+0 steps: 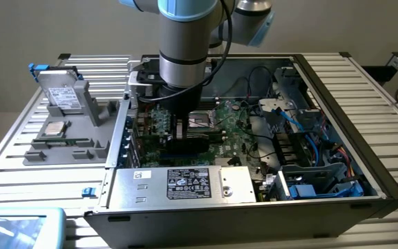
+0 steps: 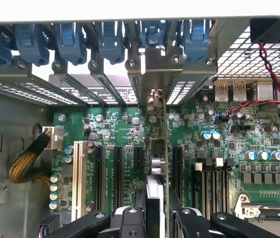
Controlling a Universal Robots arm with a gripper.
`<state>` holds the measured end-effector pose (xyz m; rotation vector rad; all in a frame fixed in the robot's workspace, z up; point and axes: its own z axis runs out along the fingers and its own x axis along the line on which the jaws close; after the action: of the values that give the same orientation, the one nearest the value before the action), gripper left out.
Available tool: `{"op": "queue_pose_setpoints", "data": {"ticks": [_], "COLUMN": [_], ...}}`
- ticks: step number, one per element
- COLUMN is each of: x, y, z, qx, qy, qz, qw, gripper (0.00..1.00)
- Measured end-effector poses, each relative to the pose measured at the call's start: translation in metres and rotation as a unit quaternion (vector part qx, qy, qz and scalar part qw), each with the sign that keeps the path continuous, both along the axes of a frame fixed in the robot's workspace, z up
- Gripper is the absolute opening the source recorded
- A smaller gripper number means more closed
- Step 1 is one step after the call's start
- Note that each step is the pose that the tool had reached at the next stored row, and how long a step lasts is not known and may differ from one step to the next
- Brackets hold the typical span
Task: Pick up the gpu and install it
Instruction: 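Insert the gpu into the slot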
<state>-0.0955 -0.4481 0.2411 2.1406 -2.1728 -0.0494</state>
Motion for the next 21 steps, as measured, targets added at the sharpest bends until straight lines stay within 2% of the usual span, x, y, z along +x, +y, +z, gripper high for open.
{"op": "queue_pose_setpoints", "data": {"ticks": [21], "x": [-0.0005], "y": [-0.0012], "z": [0.0008], "qx": [0.0012], "qy": [-0.0001], "qz": [0.012], "qw": [0.9999], "gripper": [0.28]}}
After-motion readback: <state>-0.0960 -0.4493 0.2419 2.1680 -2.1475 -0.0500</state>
